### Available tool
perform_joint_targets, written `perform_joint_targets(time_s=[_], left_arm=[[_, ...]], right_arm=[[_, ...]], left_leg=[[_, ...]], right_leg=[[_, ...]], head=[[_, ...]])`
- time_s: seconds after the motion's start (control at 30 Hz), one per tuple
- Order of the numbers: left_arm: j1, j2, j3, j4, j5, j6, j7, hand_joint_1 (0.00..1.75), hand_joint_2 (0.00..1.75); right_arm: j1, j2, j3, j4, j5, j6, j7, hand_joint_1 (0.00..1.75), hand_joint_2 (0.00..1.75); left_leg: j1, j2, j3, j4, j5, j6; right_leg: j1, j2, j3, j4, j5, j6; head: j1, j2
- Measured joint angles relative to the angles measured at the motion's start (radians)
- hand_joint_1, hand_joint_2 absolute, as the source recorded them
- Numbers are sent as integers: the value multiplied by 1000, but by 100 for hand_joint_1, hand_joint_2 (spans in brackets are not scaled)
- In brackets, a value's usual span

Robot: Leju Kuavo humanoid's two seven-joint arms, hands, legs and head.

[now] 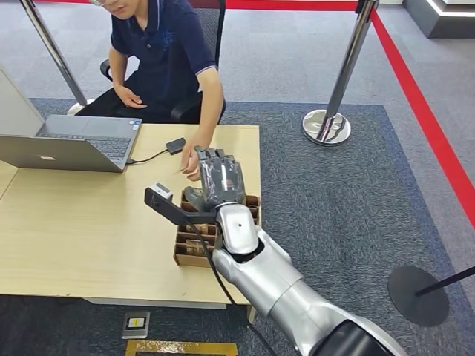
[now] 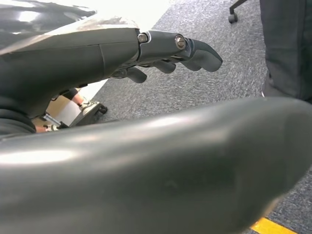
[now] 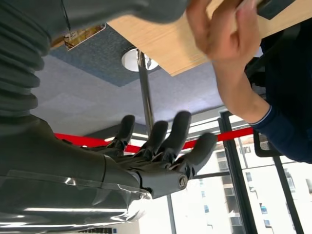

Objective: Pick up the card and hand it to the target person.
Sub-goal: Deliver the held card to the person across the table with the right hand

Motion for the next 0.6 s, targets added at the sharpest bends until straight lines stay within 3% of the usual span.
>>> perform_joint_targets(time_s=[0.4, 0.6], left_arm=[[0, 0, 0, 0, -4, -2, 0, 0, 0], [2, 0, 0, 0, 5, -12, -27, 0, 0]], right_arm=[[18, -23, -15, 1, 5, -89, -9, 0, 0], [184, -122, -135, -249, 118, -169, 7, 0, 0]], left_leg=[[0, 0, 0, 0, 0, 0], [0, -1, 0, 1, 0, 0]], right_leg=[[0, 0, 0, 0, 0, 0], [0, 0, 0, -1, 0, 0]], head=[[0, 0], [0, 0]])
